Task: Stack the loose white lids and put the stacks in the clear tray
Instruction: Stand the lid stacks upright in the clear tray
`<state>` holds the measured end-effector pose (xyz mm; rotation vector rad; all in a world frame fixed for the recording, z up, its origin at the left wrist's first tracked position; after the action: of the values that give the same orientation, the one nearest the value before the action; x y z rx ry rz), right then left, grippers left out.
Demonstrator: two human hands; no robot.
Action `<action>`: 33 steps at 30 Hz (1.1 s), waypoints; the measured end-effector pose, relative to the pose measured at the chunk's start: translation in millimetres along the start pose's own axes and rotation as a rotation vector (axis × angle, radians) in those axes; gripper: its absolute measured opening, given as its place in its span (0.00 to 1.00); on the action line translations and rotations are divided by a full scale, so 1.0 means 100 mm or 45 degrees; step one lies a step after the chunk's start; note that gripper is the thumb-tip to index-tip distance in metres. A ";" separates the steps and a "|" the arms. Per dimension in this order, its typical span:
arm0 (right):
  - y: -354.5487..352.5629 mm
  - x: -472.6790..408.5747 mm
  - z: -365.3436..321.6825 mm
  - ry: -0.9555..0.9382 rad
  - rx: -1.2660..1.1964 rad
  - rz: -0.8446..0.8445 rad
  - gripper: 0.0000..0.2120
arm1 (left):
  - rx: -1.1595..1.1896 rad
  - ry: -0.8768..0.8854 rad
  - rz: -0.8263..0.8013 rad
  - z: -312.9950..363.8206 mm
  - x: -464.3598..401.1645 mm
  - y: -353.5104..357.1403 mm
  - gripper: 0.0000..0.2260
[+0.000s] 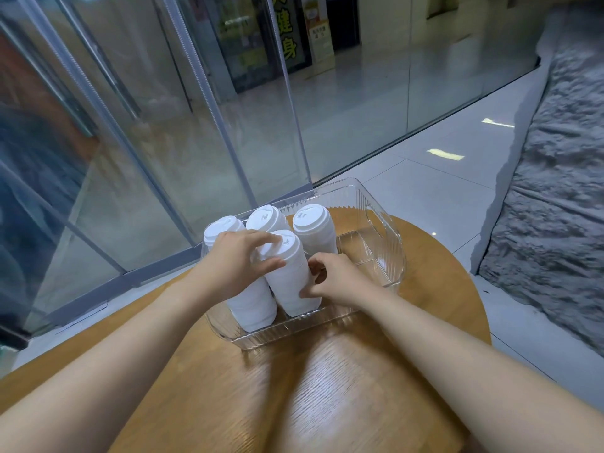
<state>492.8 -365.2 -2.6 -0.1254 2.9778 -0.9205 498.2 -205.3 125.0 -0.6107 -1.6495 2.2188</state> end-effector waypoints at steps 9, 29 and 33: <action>0.02 -0.04 0.01 -0.002 -0.006 0.035 0.21 | -0.012 0.009 0.021 -0.04 -0.01 0.02 0.21; -0.40 0.66 -0.65 -0.172 -0.032 0.181 0.23 | -0.216 0.066 -0.001 0.28 0.63 -0.54 0.23; -0.33 0.95 -0.99 -0.257 -0.066 0.144 0.23 | -0.184 0.034 0.020 0.42 0.97 -0.81 0.23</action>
<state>396.2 -344.5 97.7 -0.0466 2.7909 -0.7688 392.9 -169.7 198.3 -0.6891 -1.8088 2.1061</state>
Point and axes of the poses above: each hand's wrist, its own x-axis away from the middle knuckle, its own y-axis out of the palm, z = x × y, the point moved 8 cm from there along -x, towards the middle knuckle, and after that the axes turned 1 degree about y, right-handed, at the moved point
